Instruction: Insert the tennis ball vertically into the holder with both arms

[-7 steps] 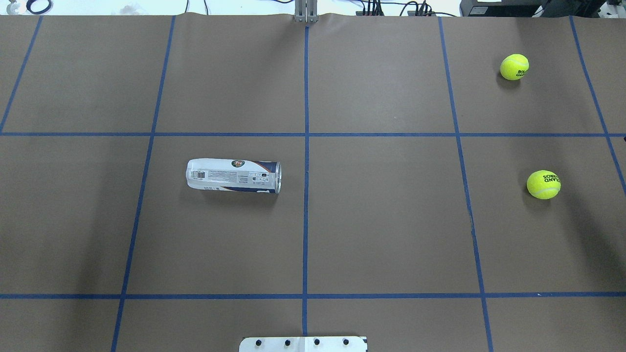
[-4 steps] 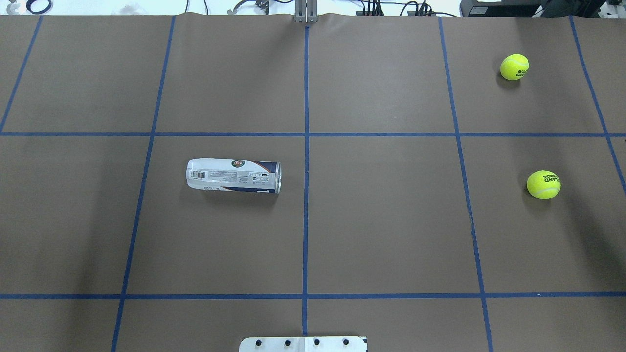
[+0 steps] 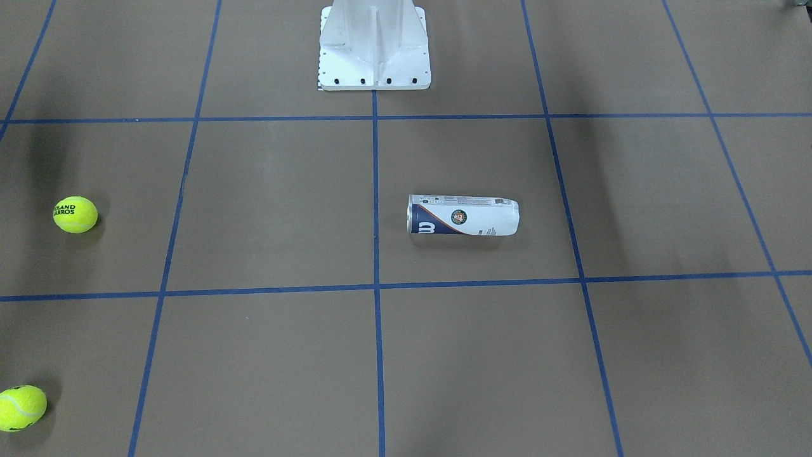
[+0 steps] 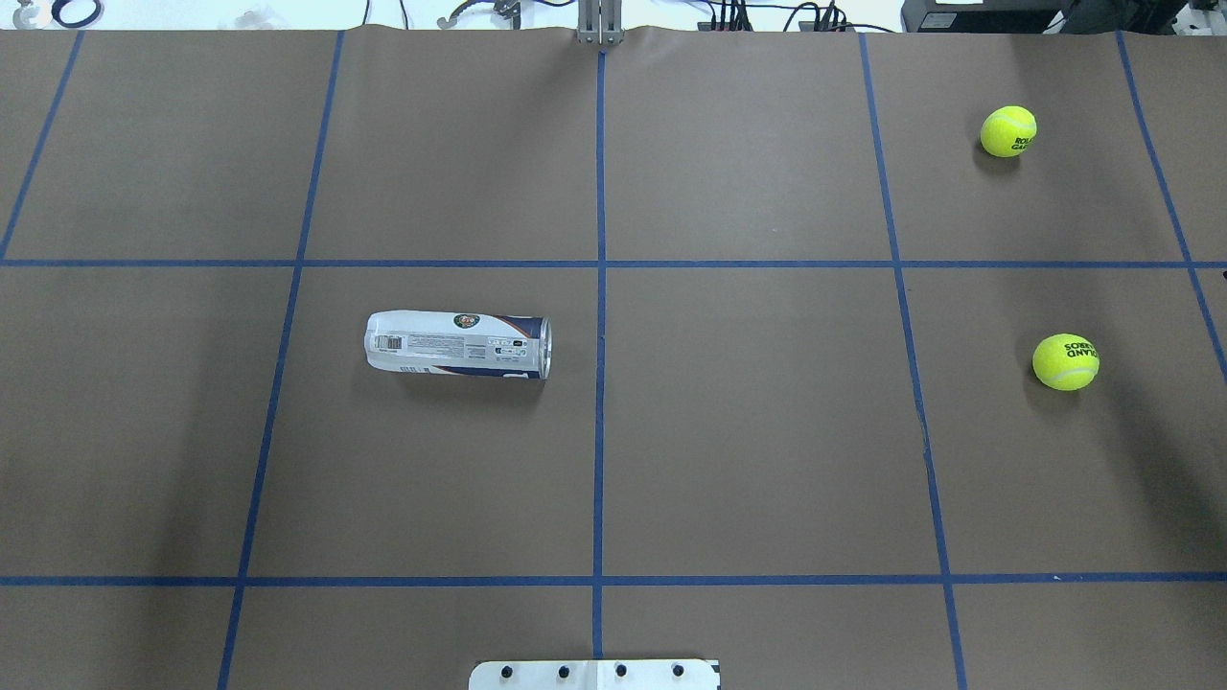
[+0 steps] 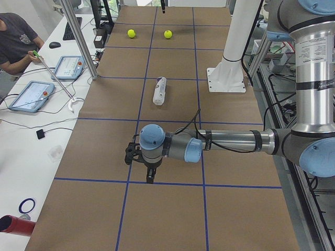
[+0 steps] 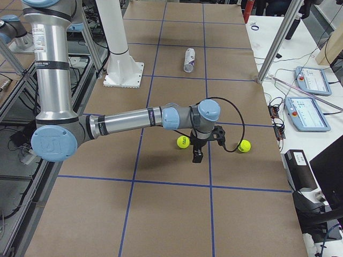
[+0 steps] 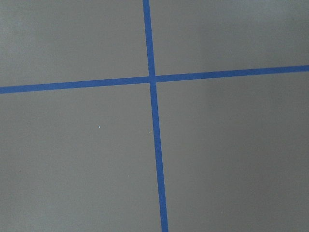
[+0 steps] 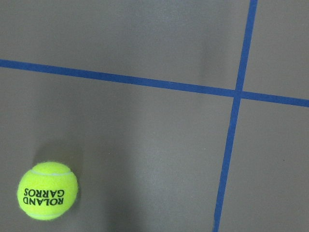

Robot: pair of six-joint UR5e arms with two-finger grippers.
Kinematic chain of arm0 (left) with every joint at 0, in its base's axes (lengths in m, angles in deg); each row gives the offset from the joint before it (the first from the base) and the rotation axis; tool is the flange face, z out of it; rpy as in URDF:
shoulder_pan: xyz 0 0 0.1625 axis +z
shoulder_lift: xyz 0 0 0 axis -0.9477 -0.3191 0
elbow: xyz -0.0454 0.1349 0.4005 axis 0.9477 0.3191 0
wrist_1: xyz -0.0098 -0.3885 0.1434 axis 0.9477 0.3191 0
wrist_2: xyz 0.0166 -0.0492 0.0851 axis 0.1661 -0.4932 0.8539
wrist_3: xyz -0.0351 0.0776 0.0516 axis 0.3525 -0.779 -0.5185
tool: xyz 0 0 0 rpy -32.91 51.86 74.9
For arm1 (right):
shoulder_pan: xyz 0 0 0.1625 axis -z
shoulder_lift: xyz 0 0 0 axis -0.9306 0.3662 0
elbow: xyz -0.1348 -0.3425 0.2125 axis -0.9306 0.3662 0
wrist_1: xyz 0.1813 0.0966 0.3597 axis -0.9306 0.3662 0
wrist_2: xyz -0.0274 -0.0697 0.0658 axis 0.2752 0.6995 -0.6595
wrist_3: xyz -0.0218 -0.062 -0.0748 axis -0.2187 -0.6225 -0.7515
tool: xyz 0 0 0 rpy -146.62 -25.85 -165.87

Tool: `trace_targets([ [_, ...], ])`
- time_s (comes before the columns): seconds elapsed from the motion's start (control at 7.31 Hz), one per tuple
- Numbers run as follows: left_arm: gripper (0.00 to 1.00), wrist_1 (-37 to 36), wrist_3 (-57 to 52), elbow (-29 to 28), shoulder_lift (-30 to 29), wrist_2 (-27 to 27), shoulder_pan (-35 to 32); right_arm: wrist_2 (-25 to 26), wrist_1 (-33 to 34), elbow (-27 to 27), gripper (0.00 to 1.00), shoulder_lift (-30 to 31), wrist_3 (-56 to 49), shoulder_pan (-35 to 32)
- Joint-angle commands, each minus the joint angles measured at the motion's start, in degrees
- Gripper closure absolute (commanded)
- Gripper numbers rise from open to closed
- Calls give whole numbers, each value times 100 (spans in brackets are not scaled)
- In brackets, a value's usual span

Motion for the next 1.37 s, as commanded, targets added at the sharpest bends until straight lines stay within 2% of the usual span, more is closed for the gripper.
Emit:
trace_targets([
  [0.0, 1, 17, 3, -5, -44, -48, 4, 0, 0, -8, 0, -2, 0, 0],
  [0.55, 0, 209, 12, 276, -193, -75, 39, -18, 0, 0, 0, -2, 0, 0],
  [0.82, 0, 393, 12, 495, -228, -486, 39, -18, 0, -17, 0, -2, 0, 0],
  [1.09, 0, 641, 21, 925, -176, -646, 30, -18, 0, -17, 0, -2, 0, 0],
  [1.23, 2, 649, 30, 918, -158, -803, 30, -27, 0, -9, 0, -2, 0, 0],
])
